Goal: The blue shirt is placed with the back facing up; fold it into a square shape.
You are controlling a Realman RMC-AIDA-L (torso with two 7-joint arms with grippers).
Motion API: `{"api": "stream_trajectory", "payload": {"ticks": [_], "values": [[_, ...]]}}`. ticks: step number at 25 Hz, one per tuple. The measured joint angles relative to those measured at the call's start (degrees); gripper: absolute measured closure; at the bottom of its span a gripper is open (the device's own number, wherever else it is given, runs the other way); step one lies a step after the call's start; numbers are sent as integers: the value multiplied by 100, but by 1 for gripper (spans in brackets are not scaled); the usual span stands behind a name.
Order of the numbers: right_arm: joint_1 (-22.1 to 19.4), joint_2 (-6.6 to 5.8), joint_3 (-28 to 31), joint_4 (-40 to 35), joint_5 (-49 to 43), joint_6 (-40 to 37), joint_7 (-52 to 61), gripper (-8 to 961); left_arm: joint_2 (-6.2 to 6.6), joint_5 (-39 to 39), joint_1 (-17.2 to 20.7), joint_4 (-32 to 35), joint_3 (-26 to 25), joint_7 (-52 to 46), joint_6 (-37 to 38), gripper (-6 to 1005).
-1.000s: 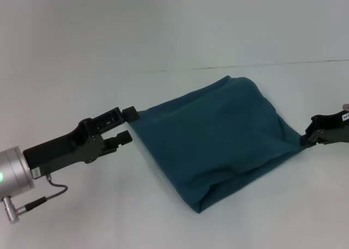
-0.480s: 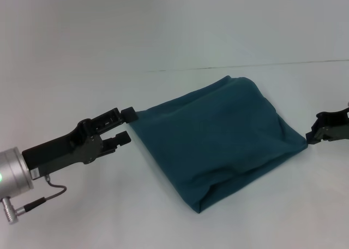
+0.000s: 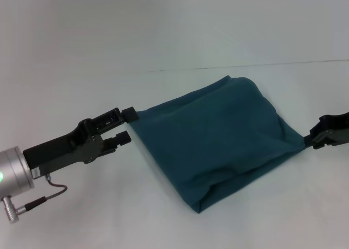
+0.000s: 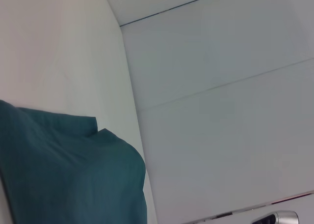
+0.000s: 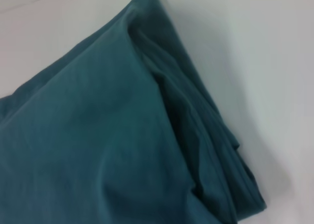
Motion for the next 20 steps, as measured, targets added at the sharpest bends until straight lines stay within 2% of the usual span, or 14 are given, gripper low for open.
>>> {"api": "stream_trajectory", "payload": {"ticks": [1,6,12,14,20], "values": [[-1,4,5,0,-6,24,8,910,-1,0,0,0,0,0,0,99],[-3,20,34,-1,13,111,23,679,-6,-13,16,0,3,0,-1,99],[25,119,21,77,8,322,28,476,-9,-9,5,0,3,0,-9,98],[45,156,-7,116,-9,396,30,488,-9,-8,0,0,3,0,-14,98],[59,164,-16,154,-13,500,105,522,-1,-2,17,0,-7,0,-19,98]]}}
